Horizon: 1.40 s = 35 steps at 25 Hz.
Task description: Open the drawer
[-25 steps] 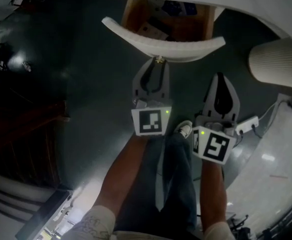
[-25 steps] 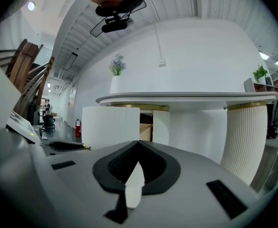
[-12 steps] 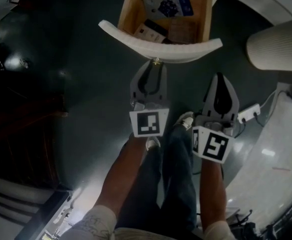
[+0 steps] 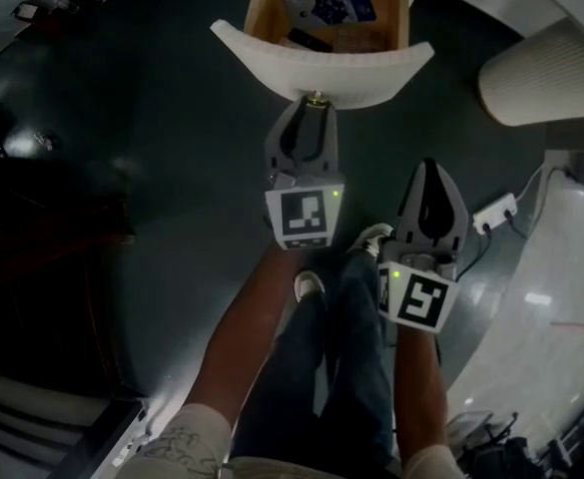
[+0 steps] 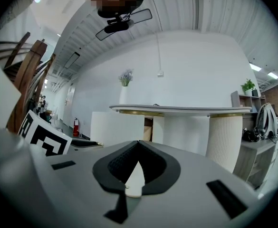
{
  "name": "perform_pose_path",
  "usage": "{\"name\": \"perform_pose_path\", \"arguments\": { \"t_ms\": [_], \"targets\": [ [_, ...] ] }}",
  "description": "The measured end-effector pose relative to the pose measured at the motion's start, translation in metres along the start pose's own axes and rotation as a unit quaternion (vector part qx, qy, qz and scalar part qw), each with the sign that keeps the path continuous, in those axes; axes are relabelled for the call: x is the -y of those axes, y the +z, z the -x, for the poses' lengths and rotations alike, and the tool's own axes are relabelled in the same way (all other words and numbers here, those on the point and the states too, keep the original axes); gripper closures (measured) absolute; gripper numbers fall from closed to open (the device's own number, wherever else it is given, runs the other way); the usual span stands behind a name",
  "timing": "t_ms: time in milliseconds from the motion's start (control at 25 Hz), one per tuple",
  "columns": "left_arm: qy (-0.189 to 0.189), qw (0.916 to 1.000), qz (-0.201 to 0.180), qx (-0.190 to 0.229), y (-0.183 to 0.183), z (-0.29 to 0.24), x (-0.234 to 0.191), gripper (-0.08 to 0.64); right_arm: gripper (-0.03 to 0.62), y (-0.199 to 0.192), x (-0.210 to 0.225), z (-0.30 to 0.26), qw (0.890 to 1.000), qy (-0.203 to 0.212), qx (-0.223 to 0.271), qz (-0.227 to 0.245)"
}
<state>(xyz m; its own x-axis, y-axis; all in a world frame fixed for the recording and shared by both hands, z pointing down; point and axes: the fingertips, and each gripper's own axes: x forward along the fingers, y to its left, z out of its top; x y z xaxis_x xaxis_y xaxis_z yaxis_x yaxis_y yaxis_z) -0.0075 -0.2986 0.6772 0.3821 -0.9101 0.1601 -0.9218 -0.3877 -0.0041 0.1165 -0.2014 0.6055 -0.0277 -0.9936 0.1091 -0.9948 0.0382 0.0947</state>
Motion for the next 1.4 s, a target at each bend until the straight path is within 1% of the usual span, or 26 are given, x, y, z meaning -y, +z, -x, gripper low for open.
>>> {"name": "perform_pose_path", "arguments": {
  "t_ms": [160, 280, 360, 400, 480, 560, 760, 880, 1000, 1080, 1160, 1240, 1400],
  "targets": [
    [-0.006, 0.9997, -0.007, 0.022, 0.014, 0.011, 0.001, 0.454, 0.588, 0.007, -0.002, 0.003, 1.000, -0.004, 0.006, -0.002],
    [-0.010, 0.9986, -0.012, 0.050, 0.037, 0.027, 0.003, 0.454, 0.588, 0.021, -0.004, 0.005, 1.000, -0.003, 0.016, -0.003],
    [-0.011, 0.9982, -0.011, 0.059, 0.054, 0.039, 0.004, 0.454, 0.588, 0.034, -0.006, 0.007, 1.000, -0.001, 0.023, -0.002],
    [-0.010, 0.9980, -0.002, 0.062, 0.063, 0.045, 0.005, 0.454, 0.588, 0.041, -0.007, 0.008, 1.000, 0.000, 0.025, -0.003],
    [-0.002, 0.9974, 0.027, 0.067, 0.083, 0.057, 0.004, 0.454, 0.588, 0.057, -0.007, 0.010, 1.000, 0.001, 0.029, -0.003],
    [0.004, 0.9966, 0.042, 0.071, 0.106, 0.067, 0.000, 0.454, 0.588, 0.076, -0.009, 0.011, 0.999, 0.003, 0.038, -0.004],
    [0.019, 0.9953, 0.041, 0.086, 0.171, 0.097, -0.009, 0.456, 0.588, 0.133, -0.004, 0.020, 0.998, -0.001, 0.057, -0.007],
    [0.022, 0.9940, 0.036, 0.101, 0.216, 0.119, -0.010, 0.457, 0.588, 0.170, 0.005, 0.032, 0.998, -0.008, 0.063, -0.013],
    [0.026, 0.9929, 0.036, 0.110, 0.262, 0.141, -0.012, 0.460, 0.588, 0.212, 0.011, 0.043, 0.997, -0.011, 0.075, -0.009],
    [0.025, 0.9922, 0.034, 0.117, 0.292, 0.157, -0.012, 0.481, 0.588, 0.245, 0.010, 0.053, 0.996, -0.011, 0.085, -0.008],
    [0.022, 0.9921, 0.024, 0.121, 0.319, 0.172, -0.009, 0.485, 0.588, 0.279, 0.008, 0.064, 0.996, -0.007, 0.094, -0.008],
    [0.023, 0.9922, 0.015, 0.121, 0.344, 0.189, -0.008, 0.505, 0.588, 0.310, 0.007, 0.077, 0.995, -0.003, 0.098, -0.010],
    [0.032, 0.9916, 0.004, 0.125, 0.385, 0.215, -0.012, 0.539, 0.588, 0.368, 0.008, 0.102, 0.993, 0.009, 0.118, -0.010]
  ]
}}
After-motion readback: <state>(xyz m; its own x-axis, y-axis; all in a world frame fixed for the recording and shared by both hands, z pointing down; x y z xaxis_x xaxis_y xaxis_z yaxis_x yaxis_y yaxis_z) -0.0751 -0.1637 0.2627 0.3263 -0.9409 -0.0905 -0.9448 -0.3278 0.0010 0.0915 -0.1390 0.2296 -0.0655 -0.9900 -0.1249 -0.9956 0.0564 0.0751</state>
